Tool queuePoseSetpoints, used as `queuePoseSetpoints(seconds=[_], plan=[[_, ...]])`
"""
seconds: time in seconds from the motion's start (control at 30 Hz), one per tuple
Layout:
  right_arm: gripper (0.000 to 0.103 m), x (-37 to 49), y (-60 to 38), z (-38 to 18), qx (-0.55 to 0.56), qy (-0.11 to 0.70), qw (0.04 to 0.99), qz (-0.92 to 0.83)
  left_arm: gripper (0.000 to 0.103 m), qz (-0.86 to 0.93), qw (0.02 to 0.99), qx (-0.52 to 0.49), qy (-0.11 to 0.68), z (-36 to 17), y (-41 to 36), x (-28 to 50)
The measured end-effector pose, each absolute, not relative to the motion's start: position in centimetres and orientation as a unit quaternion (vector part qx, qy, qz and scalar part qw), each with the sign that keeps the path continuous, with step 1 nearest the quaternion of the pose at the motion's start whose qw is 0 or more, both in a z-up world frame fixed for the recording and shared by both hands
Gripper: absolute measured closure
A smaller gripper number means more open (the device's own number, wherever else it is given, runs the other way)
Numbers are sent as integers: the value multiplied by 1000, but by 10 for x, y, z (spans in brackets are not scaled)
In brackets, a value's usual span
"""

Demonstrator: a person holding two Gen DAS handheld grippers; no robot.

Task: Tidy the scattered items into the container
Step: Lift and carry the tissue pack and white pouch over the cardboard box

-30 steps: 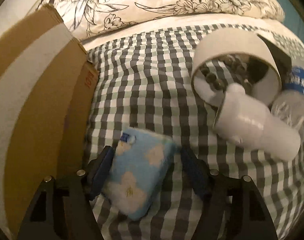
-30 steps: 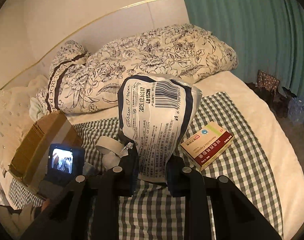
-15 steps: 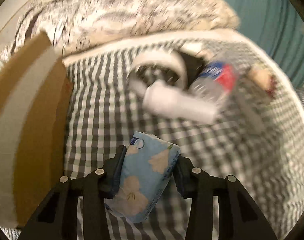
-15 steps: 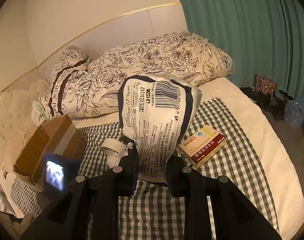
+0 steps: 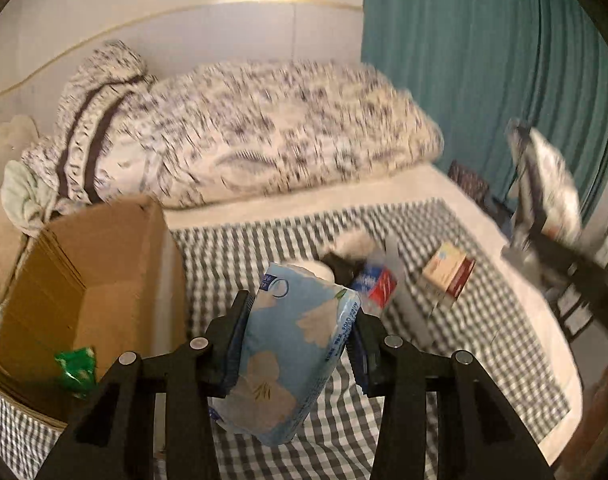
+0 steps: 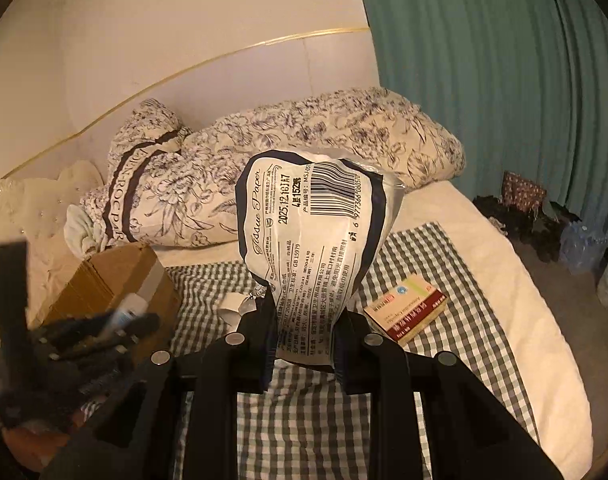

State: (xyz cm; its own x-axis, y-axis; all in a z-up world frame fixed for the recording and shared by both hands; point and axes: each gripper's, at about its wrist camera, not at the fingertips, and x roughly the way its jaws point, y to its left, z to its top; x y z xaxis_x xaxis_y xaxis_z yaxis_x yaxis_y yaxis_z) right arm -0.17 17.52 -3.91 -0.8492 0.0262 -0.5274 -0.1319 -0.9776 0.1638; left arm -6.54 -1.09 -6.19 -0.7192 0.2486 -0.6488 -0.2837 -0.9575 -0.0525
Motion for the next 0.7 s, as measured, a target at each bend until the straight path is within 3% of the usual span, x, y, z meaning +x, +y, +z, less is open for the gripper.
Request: queuePoseSetpoints(seconds=[0.4,0.7], plan=[[80,-6,118,12,-234,59,15,970,59,952,102,-290,-10,12,-82,-57],[80,-22,59,29,-226,33,-28,973,58,962,40,-272,-4,24,-148,-63]])
